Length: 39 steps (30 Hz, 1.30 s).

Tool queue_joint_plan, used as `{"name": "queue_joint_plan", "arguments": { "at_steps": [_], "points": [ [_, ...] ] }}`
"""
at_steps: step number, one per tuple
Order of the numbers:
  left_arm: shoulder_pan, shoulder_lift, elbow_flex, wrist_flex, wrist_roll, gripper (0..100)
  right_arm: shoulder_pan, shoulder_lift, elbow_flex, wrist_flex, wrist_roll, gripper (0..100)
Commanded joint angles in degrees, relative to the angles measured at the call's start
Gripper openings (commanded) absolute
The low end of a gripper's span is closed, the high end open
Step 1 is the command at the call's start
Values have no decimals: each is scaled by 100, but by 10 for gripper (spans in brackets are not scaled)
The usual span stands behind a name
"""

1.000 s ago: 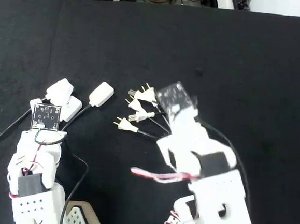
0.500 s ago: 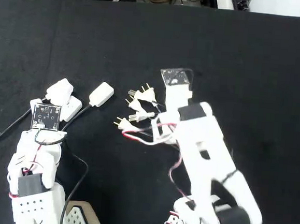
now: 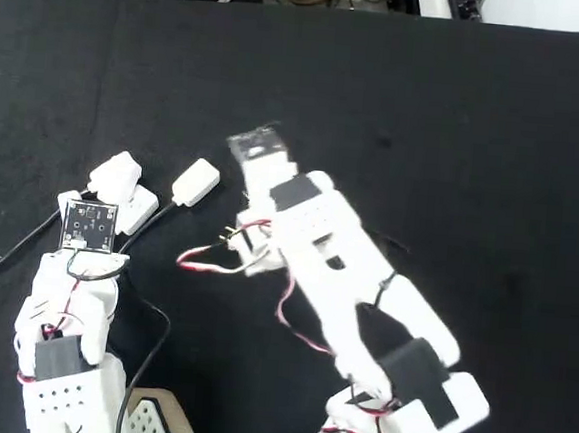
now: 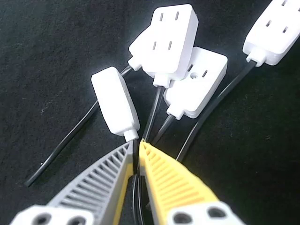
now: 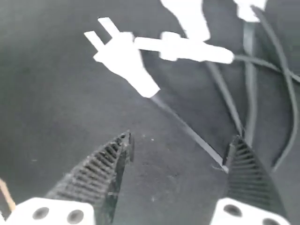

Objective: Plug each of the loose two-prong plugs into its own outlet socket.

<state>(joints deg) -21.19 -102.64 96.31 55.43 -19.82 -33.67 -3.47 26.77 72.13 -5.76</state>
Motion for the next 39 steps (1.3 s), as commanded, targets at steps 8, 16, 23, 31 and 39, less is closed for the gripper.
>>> {"name": "queue_joint_plan", "arguments": {
  "at_steps": [8, 16, 23, 31, 39],
  "points": [
    [-40, -53, 110, 70, 35, 37, -369, 1033, -945, -62, 2971, 315],
    [-40, -53, 110, 70, 35, 37, -387, 2105, -1912, -62, 3473, 315],
    [-40, -53, 110, 70, 35, 37, -360, 2835, -2396, -360, 3473, 315],
    [-40, -53, 110, 70, 35, 37, -343, 2976, -2202, -343, 3815, 315],
    [-40, -53, 110, 70, 35, 37, -343, 2976, -1851, -352, 3877, 175]
  ]
}}
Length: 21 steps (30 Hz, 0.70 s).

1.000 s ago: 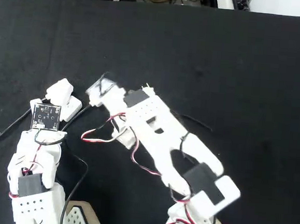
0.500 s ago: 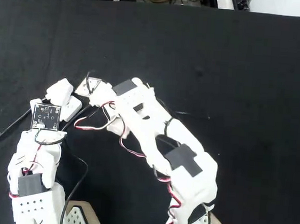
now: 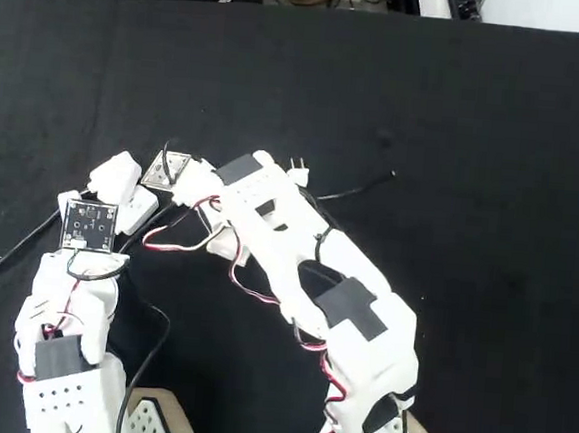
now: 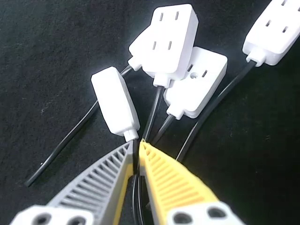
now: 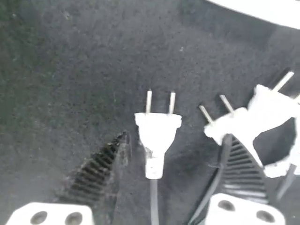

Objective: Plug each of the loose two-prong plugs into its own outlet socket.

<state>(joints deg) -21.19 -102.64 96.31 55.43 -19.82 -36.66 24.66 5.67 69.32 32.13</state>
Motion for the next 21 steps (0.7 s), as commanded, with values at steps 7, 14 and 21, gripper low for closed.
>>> {"name": "queue_joint_plan", "arguments": {
  "at_steps": [7, 14, 21],
  "points": [
    [-40, -53, 110, 70, 35, 37, -70, 163, 470, 26, 387, 145],
    [-40, -53, 110, 70, 35, 37, -79, 163, 470, 105, 369, 144],
    [-40, -53, 110, 70, 35, 37, -44, 13, 444, 193, 352, 105]
  ]
}}
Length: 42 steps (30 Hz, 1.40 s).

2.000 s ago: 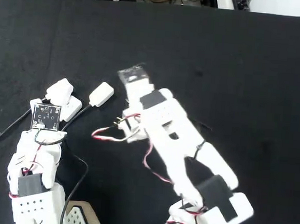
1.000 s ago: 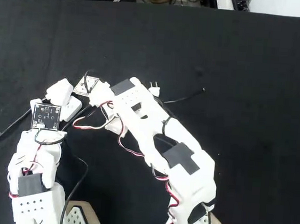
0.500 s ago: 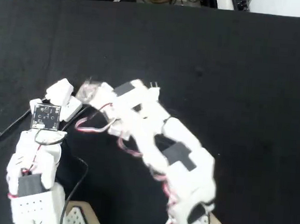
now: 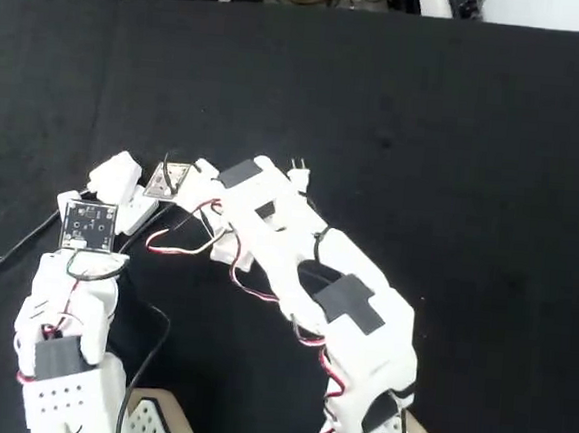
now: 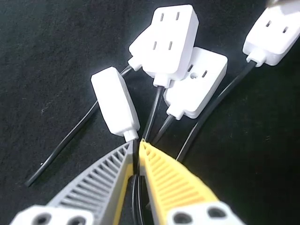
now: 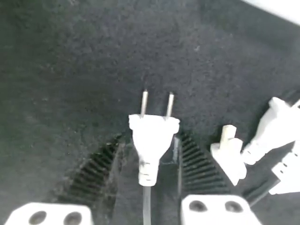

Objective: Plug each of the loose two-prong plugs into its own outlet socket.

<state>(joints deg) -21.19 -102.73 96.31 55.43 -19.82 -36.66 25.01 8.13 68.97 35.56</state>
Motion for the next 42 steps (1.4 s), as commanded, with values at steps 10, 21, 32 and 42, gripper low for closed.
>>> {"name": "queue_joint_plan", "arguments": {
  "at_steps": [10, 21, 32, 42],
  "points": [
    [-40, -44, 110, 70, 35, 37, 290, -2492, 207, 2075, 369, 87],
    [-40, -44, 110, 70, 35, 37, 1284, -3618, 2659, 167, 1468, 81],
    [-40, -44, 110, 70, 35, 37, 1292, -3662, 4242, -2207, -624, 81],
    [13, -97, 75, 1055, 9, 37, 1319, -3662, 4602, -2866, -580, 81]
  ]
}}
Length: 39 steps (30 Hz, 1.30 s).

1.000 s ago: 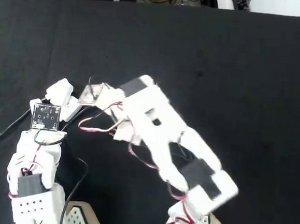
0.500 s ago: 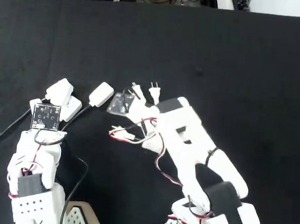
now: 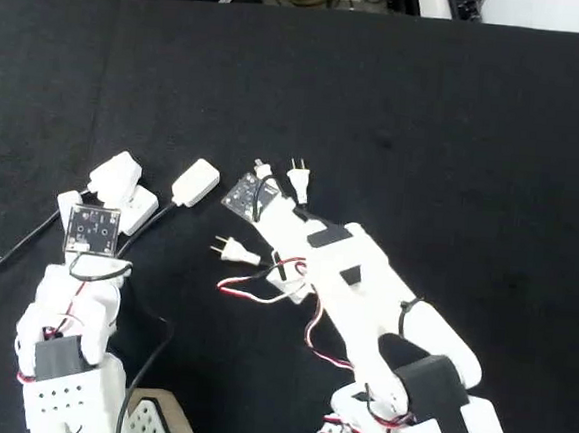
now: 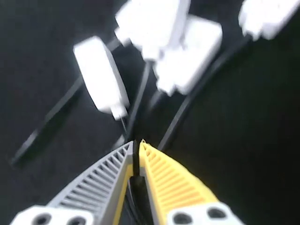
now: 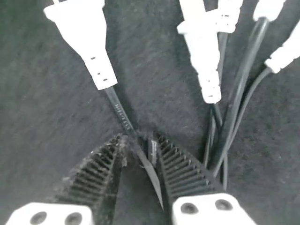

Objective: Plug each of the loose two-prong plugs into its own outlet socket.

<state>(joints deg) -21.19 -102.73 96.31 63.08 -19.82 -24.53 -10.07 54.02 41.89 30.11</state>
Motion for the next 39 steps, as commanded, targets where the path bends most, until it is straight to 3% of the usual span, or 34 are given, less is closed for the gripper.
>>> {"name": "queue_joint_plan", "arguments": {
  "at_steps": [1, 6, 13, 18, 22, 26, 39],
  "points": [
    [31, -97, 48, 290, 0, 37, 123, -154, 13, -158, -35, 81],
    [-303, -97, -752, -35, 35, 36, 404, -154, -40, -176, -70, 83],
    [-760, 264, -2835, 237, 44, 40, 624, -154, -119, -176, -88, 84],
    [-752, 2470, -4374, 510, 44, 54, 615, -154, -119, -176, -88, 83],
    [-312, 5020, -5349, 738, -167, 184, 598, -154, -119, -176, -97, 83],
    [198, 6655, -5842, 615, -343, 312, 598, -154, -119, -167, -97, 83],
    [338, 8932, -7257, -123, -993, 340, 598, -154, -119, -167, -97, 83]
  ]
}}
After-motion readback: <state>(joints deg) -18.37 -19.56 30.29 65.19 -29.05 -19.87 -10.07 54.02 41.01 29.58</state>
